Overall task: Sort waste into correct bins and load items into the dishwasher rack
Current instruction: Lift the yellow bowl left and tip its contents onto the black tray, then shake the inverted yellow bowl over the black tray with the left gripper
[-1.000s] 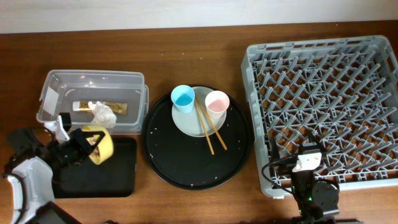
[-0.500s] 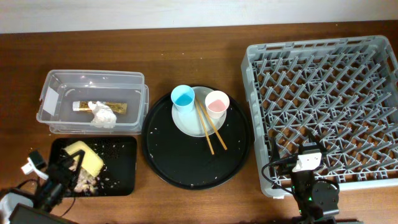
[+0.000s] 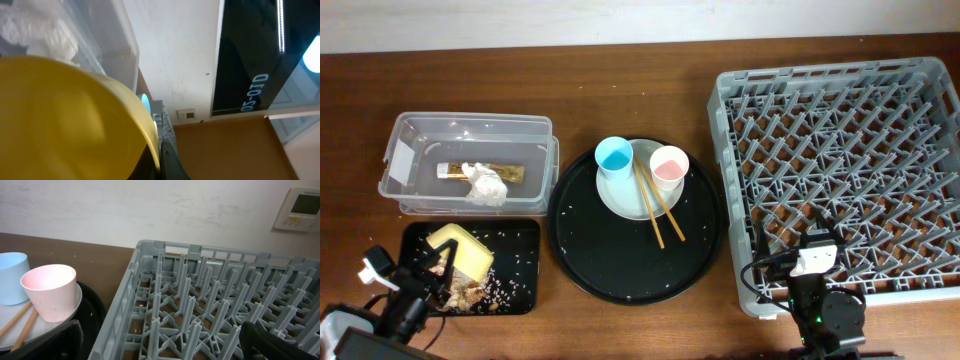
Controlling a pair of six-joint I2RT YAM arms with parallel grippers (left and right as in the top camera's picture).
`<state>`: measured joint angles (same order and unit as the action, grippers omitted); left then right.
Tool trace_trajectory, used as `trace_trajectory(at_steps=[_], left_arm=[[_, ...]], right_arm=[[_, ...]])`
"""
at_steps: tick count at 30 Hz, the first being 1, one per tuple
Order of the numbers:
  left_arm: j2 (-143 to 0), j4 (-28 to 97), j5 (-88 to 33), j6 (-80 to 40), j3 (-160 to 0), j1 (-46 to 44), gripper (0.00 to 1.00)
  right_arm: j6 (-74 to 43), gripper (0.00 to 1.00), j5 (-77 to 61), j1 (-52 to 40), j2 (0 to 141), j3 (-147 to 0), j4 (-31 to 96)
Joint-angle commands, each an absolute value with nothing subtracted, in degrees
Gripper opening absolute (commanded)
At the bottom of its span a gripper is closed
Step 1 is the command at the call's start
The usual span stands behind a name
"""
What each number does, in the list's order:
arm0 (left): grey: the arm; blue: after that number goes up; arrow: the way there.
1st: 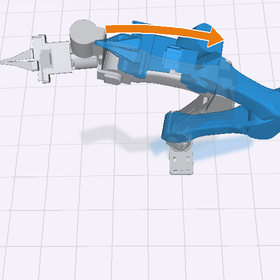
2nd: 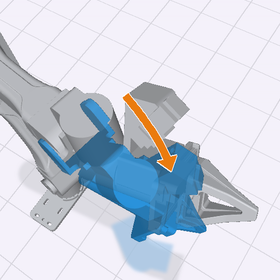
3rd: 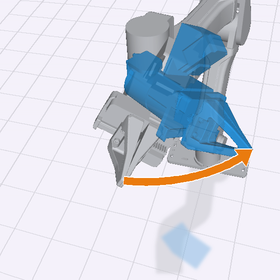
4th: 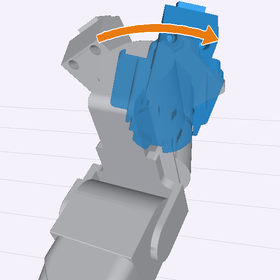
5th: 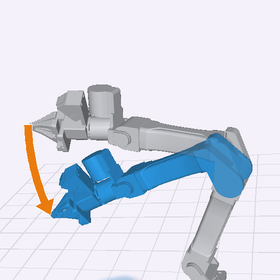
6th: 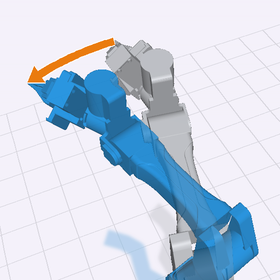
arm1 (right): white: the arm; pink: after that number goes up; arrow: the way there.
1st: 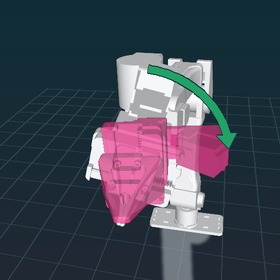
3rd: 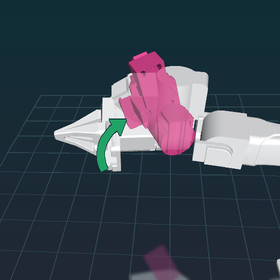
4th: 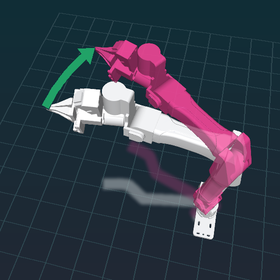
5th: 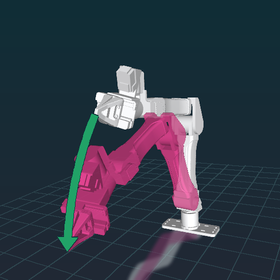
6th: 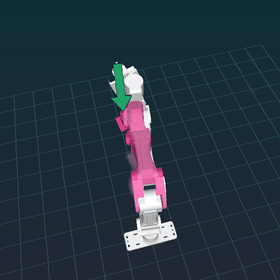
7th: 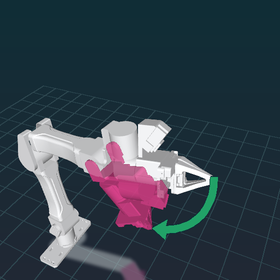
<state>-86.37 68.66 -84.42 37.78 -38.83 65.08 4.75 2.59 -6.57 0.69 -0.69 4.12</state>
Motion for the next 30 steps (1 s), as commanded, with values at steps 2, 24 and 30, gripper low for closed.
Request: trace_trajectory(at_steps=[2, 24, 30], left_arm=[[-86.30, 67.57, -86.32, 40.47, -38.63, 65.36, 0.02], [-80.82, 79.53, -72.62, 34.81, -57.60, 54.48, 0.57], [-70.39, 63.51, -29.85, -2.74, -61.78, 37.15, 0.61]], right_arm=[[4.93, 0.98, 3.29, -6.31, 0.30, -0.32, 4.36], [4.93, 0.98, 3.31, -6.31, 0.30, -0.32, 4.36], [4.93, 0.98, 3.29, -6.31, 0.32, -0.32, 4.36]])
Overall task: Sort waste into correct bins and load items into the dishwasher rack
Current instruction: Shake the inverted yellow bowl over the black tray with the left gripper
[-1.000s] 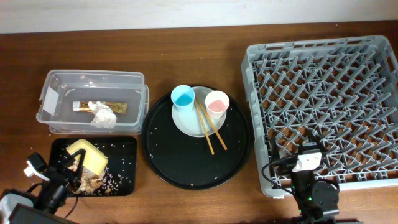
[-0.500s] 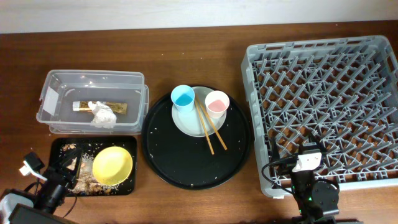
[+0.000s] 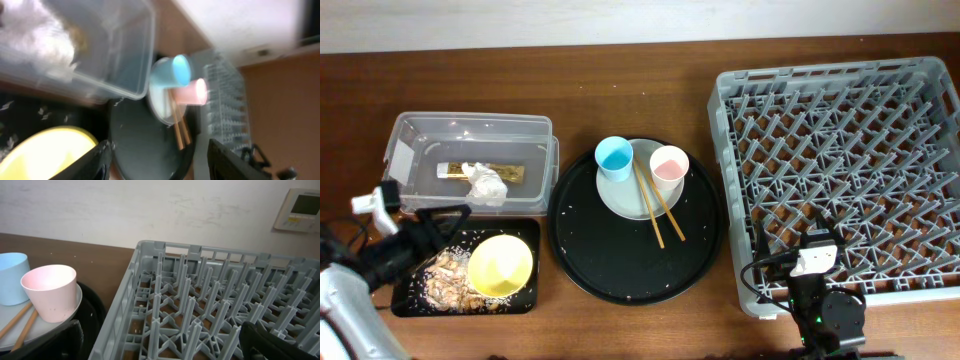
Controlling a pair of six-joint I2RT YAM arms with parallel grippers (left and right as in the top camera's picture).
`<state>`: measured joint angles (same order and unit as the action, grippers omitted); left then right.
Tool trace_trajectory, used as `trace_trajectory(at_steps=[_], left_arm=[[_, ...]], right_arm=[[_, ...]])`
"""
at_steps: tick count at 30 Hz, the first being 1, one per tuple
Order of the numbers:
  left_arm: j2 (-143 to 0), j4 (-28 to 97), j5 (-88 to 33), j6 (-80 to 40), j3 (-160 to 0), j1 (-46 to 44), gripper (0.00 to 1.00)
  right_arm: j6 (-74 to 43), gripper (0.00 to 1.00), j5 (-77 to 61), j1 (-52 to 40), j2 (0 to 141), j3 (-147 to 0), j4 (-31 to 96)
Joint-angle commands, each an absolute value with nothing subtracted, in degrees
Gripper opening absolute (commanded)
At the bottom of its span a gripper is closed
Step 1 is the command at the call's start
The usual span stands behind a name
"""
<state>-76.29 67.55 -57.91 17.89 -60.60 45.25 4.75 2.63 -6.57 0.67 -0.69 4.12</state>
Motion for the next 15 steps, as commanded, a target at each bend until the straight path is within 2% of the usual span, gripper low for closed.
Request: trace_trajectory(at_steps=[1, 2, 5, 7, 10, 15], left_arm=[[-68.95, 62.98, -22.98, -6.11, -61.78, 34.30, 0.61], [-67.02, 62.78, -13.65, -10.63, -61.76, 29.71, 0.60], [-65.65, 62.59, -0.19, -18.81, -60.93, 19.77, 0.59], [-65.65, 59.99, 0.82, -21.26, -56.45, 17.15, 0.56], [-65.65, 52.80, -4.23, -21.80, -48.93, 13.80, 0.48], [-65.67, 48.31, -4.27, -23.44, -45.21, 8.56, 0.47]], right_arm=[[4.93, 0.98, 3.31, -6.31, 0.32, -0.32, 4.36], [4.93, 0.98, 3.31, -6.31, 0.32, -0.32, 4.36], [4.93, 0.98, 3.31, -6.31, 0.30, -0.32, 4.36], [4.93, 0.98, 3.31, -6.31, 0.32, -0.32, 4.36], [4.93, 0.98, 3.31, -6.31, 0.30, -0.32, 4.36], [4.93, 0.98, 3.31, -6.31, 0.32, -0.32, 4.36]])
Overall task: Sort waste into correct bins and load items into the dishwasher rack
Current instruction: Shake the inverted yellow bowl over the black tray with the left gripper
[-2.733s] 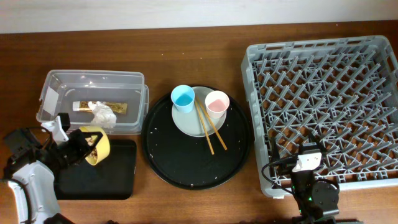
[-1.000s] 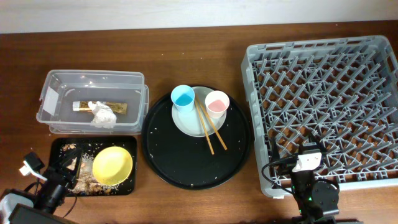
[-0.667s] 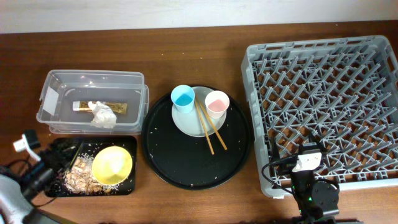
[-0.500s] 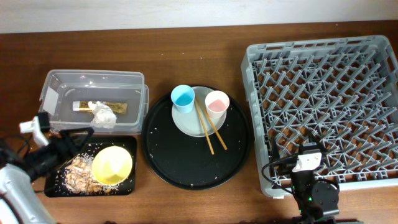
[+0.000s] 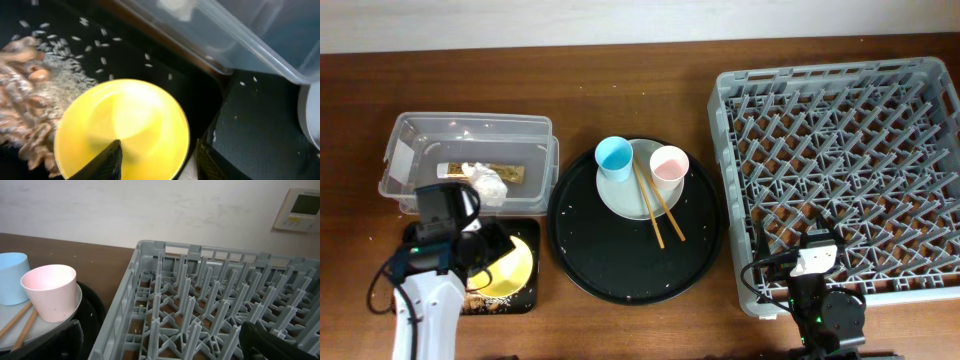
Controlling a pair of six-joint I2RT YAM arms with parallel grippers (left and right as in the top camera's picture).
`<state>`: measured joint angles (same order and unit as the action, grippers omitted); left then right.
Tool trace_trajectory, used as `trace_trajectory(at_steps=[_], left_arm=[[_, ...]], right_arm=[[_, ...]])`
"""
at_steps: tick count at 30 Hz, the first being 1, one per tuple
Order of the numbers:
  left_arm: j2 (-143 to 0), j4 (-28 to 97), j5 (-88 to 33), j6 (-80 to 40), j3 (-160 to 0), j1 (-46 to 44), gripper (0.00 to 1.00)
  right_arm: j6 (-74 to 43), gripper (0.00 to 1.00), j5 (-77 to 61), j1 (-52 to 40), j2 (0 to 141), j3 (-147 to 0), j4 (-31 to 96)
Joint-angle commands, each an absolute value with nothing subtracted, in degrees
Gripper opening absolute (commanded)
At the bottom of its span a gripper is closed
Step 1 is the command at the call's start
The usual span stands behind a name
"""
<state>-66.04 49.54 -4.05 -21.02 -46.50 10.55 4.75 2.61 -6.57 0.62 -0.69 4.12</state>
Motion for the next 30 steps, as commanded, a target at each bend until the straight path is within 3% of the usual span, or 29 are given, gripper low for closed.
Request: trace_trajectory(at_steps=[1, 10, 24, 26, 29, 30], left_arm=[[-65.67, 47.51, -4.27, -25.04, -44.73, 7.90, 0.46], [-65.67, 41.71, -4.21, -30.20, -37.93, 1.10, 0.41], [-67.96, 32.36, -0.58, -30.20, -30.76, 0.80, 0.35], [-68.64, 32.38, 0.64, -30.17, -30.76, 0.80, 0.27], [-69.43, 32.21, 1.15, -30.17, -30.79, 0.80, 0.04], [-69.43, 31.94, 1.19, -30.17, -30.79, 0.80, 0.03]], right_arm=[[4.95, 0.99, 3.31, -6.31, 0.30, -0.32, 4.36], [4.93, 0.98, 3.31, -6.31, 0.30, -0.32, 4.36], [4.93, 0.98, 3.31, -6.31, 0.30, -0.32, 4.36], [4.93, 0.98, 3.31, -6.31, 0.32, -0.32, 4.36], [4.93, 0.98, 3.31, -6.31, 0.32, -0.32, 4.36], [4.93, 0.98, 3.31, -6.31, 0.32, -0.32, 4.36]])
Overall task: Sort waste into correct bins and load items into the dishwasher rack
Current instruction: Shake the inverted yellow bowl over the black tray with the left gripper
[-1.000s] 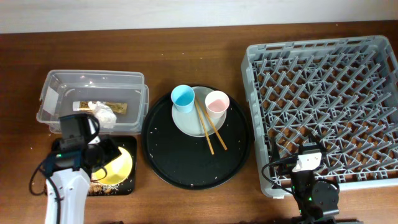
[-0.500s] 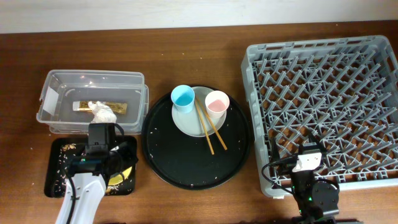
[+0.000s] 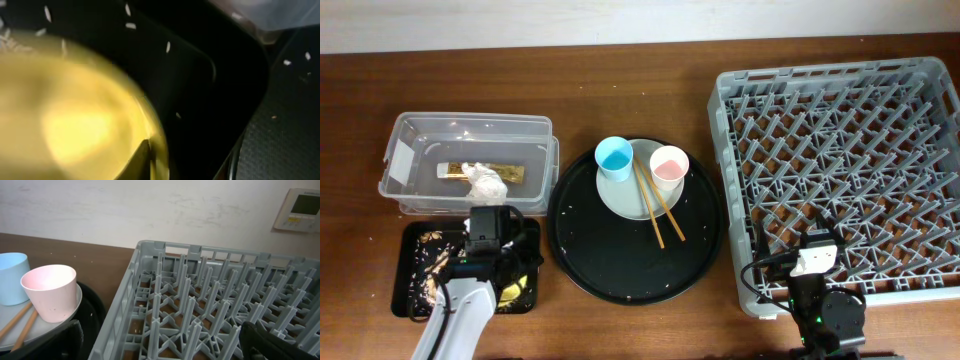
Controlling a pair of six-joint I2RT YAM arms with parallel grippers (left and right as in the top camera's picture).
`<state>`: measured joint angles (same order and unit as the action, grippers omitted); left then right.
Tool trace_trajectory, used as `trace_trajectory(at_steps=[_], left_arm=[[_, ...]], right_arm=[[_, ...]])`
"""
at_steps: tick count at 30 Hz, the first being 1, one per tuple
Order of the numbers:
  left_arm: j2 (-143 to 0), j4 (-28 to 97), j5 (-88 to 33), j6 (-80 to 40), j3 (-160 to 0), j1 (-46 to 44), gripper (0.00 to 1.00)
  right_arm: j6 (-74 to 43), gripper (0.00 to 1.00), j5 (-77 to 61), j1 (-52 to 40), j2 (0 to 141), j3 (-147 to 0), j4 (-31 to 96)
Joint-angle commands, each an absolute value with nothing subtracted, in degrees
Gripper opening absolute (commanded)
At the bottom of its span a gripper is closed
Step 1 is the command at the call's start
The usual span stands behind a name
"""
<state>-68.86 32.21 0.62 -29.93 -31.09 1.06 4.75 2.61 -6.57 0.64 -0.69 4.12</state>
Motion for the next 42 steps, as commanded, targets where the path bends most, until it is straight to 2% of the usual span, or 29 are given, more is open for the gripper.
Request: trace_trajectory(at_steps=[1, 5, 13, 16, 19, 23, 31, 37, 42], left_arm=[[-69.41, 31.77, 1.32, -30.17, -30.79, 0.80, 0.03], [-69.38, 31.55, 1.34, -30.15, -32.01, 0.80, 0.01], [-61.58, 37.85, 1.52, -28.16, -45.41, 0.91, 0.01], [-58.83, 39.68, 7.77, -27.77, -45.43, 0.93, 0.00], [-55.86, 39.79, 8.12, -27.79, -45.43, 3.25, 0.00], [-49.98, 39.27, -6.31, -24.25, -45.43, 13.04, 0.01], [-49.15, 36.69, -35.29, -15.09, -45.43, 14.74, 0.00], [-48.95, 35.03, -46.22, -10.15, -45.43, 21.52, 0.00], [-48.88, 32.97, -50.48, -10.15, -45.43, 21.54, 0.00]], right_arm=[[4.93, 0.98, 3.31, -6.31, 0.32, -0.32, 4.36], [4.93, 0.98, 3.31, -6.31, 0.30, -0.32, 4.36], [4.93, 0.98, 3.31, -6.31, 0.30, -0.32, 4.36], [4.93, 0.99, 3.31, -6.31, 0.30, -0.32, 4.36], [4.93, 0.98, 3.31, -6.31, 0.30, -0.32, 4.36], [4.93, 0.98, 3.31, -6.31, 0.30, -0.32, 4.36], [4.93, 0.98, 3.31, -6.31, 0.30, -0.32, 4.36], [4.93, 0.98, 3.29, -6.31, 0.30, -0.32, 4.36], [4.93, 0.98, 3.31, -6.31, 0.32, -0.32, 4.36]])
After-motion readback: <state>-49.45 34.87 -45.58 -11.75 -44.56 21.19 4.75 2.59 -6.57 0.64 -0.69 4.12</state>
